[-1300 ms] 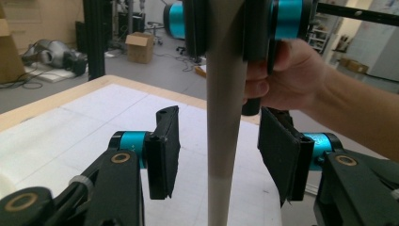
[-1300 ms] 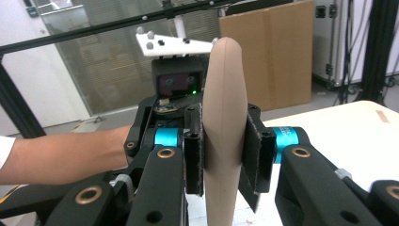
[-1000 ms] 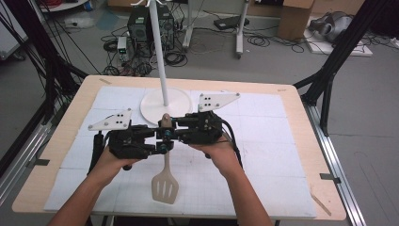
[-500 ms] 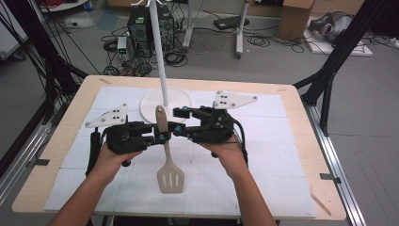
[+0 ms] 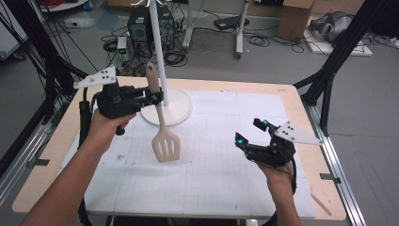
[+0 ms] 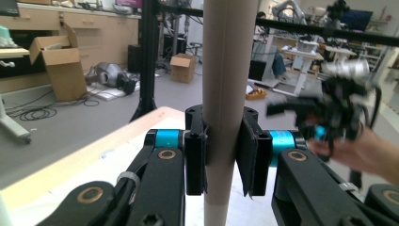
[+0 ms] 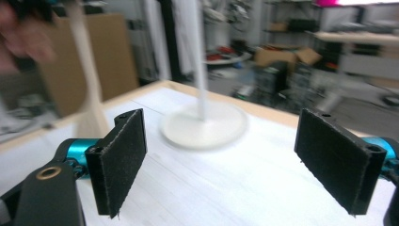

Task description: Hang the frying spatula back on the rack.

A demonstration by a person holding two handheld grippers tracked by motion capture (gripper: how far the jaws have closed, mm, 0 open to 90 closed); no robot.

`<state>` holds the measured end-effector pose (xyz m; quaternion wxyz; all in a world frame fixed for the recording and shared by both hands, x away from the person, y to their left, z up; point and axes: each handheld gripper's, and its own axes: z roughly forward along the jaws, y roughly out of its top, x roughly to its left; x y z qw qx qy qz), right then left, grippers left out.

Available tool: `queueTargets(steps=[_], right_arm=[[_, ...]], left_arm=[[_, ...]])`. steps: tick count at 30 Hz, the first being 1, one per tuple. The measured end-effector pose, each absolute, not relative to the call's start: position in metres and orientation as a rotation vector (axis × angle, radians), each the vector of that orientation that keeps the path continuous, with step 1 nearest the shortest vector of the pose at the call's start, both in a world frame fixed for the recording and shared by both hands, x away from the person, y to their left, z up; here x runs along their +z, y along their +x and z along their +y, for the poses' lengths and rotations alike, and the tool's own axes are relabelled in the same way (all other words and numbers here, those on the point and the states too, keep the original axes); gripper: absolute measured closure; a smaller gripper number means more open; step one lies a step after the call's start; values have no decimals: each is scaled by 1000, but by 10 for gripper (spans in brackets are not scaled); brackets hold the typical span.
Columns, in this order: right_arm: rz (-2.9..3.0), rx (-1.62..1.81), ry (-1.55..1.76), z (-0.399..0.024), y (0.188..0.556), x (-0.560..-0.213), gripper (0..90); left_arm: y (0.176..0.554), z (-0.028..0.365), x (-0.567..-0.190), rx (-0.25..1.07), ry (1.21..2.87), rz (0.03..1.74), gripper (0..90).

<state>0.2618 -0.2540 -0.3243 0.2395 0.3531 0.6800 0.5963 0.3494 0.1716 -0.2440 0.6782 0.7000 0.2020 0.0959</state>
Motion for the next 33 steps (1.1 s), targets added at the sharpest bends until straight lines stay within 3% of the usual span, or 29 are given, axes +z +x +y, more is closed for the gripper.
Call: queueTargets(steps=[7, 21, 33], right_arm=[[1836, 1574, 1042, -279, 251, -346, 164], [1825, 1578, 1077, -283, 251, -361, 164], [1841, 1584, 1097, -282, 253, -366, 164]], left_arm=[[379, 171, -215, 231, 1591, 467, 745], [439, 154, -178, 284, 1607, 540, 745], [451, 172, -178, 239, 1582, 530, 745]])
